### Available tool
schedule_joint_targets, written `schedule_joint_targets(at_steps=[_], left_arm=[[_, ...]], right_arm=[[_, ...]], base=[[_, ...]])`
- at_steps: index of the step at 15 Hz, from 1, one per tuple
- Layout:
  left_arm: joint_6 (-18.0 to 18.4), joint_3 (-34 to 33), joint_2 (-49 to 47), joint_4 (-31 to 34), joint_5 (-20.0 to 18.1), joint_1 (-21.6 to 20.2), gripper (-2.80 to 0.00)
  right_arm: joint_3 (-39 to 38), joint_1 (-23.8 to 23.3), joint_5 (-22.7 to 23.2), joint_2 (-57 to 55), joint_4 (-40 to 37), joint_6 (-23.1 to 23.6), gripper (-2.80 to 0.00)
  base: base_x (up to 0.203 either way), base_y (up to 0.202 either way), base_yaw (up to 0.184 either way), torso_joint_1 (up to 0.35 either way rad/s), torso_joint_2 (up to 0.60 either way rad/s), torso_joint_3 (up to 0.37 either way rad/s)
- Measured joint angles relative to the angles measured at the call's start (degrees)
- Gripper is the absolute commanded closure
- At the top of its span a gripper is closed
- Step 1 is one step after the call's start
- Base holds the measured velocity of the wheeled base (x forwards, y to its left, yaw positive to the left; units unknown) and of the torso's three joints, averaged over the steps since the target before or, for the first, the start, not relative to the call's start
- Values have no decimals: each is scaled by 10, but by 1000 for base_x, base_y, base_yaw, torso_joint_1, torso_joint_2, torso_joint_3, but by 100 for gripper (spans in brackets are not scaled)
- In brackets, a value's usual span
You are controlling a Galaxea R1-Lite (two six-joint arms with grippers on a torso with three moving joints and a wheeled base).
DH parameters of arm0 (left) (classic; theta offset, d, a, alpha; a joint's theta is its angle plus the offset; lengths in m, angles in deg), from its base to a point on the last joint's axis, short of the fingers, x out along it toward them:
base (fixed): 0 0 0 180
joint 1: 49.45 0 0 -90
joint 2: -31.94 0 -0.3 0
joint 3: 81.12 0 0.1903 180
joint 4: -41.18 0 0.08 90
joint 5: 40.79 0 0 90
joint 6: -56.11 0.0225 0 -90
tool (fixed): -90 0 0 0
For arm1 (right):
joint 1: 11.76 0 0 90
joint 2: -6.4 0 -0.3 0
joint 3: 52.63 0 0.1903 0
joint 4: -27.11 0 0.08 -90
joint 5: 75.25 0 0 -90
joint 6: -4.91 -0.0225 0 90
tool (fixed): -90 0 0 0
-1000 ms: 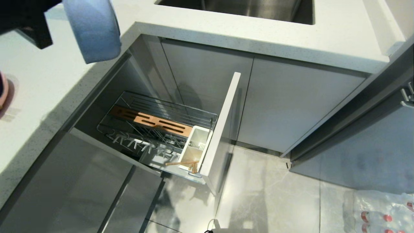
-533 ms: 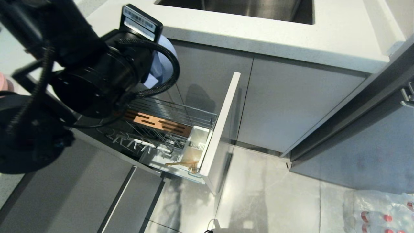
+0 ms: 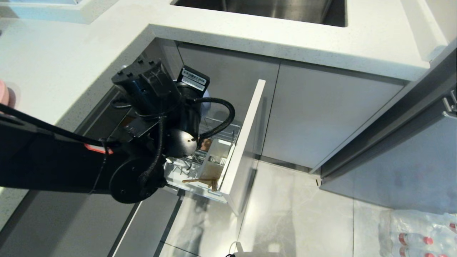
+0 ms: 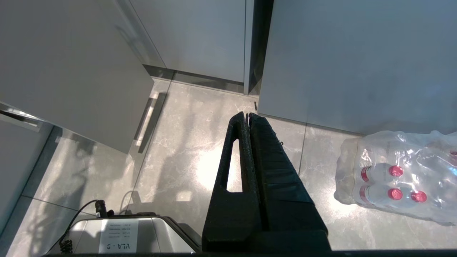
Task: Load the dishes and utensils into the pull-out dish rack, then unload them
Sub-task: Pick up the bowl and place it in the cupboard
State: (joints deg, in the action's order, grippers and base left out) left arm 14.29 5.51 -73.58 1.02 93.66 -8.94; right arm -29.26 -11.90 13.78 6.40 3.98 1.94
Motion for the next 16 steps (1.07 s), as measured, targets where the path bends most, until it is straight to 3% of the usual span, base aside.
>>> schedule_joint_targets(at_steps=[3, 5, 12, 16], left_arm=[[-14, 0, -41, -41, -27, -40, 0], [-45, 1, -62, -72, -66, -67, 0], [-122, 20, -112, -74, -179, -129, 0], [-140, 32, -135, -75, -183, -133, 0]], right_arm=[[0, 0, 0, 0, 0, 0, 0], [0, 0, 0, 0, 0, 0, 0], [0, 0, 0, 0, 0, 0, 0], [0, 0, 0, 0, 0, 0, 0]], base=[[0, 0, 0, 0, 0, 0], [0, 0, 0, 0, 0, 0], [0, 0, 0, 0, 0, 0], [0, 0, 0, 0, 0, 0]])
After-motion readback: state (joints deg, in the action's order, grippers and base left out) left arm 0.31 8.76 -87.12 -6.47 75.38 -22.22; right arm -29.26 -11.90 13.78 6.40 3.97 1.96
